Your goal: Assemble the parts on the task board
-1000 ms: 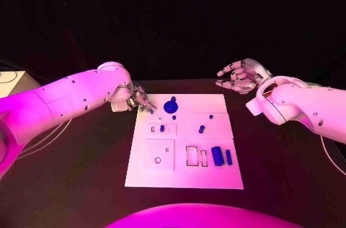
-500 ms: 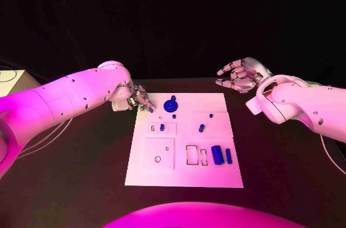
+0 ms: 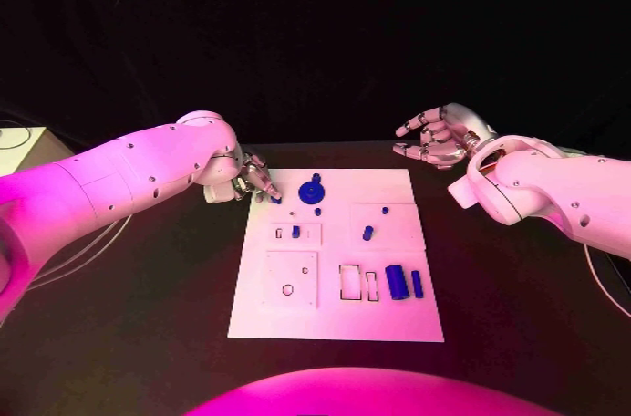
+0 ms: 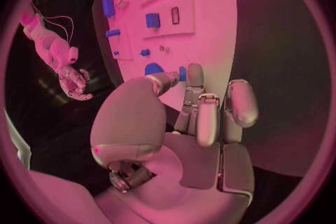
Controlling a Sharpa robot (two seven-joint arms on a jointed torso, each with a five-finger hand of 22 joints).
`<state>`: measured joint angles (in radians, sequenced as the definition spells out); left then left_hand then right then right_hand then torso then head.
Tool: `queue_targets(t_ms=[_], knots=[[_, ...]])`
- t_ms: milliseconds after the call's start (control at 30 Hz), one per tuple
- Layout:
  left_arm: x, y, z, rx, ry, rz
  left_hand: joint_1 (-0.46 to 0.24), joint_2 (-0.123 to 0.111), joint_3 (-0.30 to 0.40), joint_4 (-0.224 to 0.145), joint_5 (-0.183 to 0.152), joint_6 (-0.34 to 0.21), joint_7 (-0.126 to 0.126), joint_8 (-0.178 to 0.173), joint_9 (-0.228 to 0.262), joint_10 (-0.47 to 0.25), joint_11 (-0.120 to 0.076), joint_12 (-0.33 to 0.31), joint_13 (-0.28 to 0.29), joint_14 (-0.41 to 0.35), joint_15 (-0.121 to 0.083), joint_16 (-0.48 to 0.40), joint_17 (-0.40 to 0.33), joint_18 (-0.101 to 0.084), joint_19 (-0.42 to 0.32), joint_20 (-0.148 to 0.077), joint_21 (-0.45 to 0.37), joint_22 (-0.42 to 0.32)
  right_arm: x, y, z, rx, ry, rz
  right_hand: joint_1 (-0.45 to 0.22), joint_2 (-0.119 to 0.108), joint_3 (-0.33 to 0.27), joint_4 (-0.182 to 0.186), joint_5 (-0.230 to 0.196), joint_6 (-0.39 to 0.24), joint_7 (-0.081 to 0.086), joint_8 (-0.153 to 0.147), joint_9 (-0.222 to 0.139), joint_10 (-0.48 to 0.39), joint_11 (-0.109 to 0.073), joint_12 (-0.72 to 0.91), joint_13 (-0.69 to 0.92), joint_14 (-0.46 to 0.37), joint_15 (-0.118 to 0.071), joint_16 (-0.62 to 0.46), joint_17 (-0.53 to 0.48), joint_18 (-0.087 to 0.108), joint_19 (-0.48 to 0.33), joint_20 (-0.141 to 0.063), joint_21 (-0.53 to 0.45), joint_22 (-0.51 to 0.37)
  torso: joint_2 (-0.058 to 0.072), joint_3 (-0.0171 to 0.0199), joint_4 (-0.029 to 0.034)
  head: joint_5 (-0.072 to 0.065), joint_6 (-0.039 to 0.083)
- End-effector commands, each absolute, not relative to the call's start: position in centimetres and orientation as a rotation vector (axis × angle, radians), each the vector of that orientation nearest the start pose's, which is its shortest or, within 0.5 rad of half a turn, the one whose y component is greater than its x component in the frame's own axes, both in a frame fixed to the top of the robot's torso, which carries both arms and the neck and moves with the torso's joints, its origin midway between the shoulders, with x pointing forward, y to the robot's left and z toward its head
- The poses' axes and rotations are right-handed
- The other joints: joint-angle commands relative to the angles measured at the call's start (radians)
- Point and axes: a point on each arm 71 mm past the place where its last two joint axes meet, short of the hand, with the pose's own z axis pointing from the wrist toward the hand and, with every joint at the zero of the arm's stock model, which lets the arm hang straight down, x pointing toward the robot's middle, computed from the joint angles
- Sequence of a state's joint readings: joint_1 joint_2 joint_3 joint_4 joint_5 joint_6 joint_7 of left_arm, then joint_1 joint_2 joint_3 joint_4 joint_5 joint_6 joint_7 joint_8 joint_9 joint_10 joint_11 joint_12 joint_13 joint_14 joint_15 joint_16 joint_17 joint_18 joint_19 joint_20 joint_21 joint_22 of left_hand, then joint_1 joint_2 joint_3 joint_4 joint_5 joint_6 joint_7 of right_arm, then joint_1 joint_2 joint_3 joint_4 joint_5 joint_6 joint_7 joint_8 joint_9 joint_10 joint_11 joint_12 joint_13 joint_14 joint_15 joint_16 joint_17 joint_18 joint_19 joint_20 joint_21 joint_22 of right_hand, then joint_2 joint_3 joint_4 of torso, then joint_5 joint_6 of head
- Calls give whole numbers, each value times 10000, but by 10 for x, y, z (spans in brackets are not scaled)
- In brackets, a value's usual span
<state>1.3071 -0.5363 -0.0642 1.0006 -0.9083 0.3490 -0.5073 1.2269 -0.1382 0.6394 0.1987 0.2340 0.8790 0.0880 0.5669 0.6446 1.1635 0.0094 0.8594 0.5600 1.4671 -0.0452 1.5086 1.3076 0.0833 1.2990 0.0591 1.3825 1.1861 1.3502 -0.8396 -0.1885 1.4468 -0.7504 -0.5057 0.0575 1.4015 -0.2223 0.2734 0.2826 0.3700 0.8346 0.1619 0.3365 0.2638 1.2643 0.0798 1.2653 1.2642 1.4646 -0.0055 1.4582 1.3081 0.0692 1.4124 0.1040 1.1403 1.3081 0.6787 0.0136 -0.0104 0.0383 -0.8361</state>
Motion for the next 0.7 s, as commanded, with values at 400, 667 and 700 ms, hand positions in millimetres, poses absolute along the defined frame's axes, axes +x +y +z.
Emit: queue_targets(t_ms=[400, 667, 700], knots=[[547, 215, -203, -4879, 23697, -5087, -1229, -318, 2705, -2440, 1303, 527, -197, 314, 753, 896, -204, 826, 990, 757, -232, 66, 1592, -34, 341, -139, 319, 433, 513, -237, -163, 4451, 15813, 8827, -112, 23, 80, -3, 57, -65, 18, 50, -18, 28, -17, -5, -7, 475, 57, -76, 704, 195, -16, -25, -25, 9, -54, 3, 59, 11, -28], [525, 213, -198, -4704, 23455, -5517, -1643, -410, 2812, -2694, 2216, 707, -306, 451, 870, 1239, -308, 1301, 1578, 767, -329, 80, 1603, -83, 500, -234, 458, 677, 513, -239, -163, 4481, 15804, 8769, -112, 23, 80, -3, 57, -65, 18, 50, -18, 28, -17, -5, -7, 475, 57, -76, 704, 195, -16, -25, -25, 9, -83, 7, 97, 24, -63], [523, 213, -197, -4647, 23385, -5500, -1688, -419, 2819, -2726, 2339, 733, -321, 462, 879, 1275, -320, 1338, 1628, 771, -342, 87, 1614, -92, 528, -246, 481, 718, 513, -240, -163, 4484, 15800, 8763, -112, 23, 80, -3, 57, -65, 18, 50, -18, 28, -17, -5, -7, 475, 57, -76, 704, 195, -16, -25, -25, 9, -89, 9, 104, 31, -61]])
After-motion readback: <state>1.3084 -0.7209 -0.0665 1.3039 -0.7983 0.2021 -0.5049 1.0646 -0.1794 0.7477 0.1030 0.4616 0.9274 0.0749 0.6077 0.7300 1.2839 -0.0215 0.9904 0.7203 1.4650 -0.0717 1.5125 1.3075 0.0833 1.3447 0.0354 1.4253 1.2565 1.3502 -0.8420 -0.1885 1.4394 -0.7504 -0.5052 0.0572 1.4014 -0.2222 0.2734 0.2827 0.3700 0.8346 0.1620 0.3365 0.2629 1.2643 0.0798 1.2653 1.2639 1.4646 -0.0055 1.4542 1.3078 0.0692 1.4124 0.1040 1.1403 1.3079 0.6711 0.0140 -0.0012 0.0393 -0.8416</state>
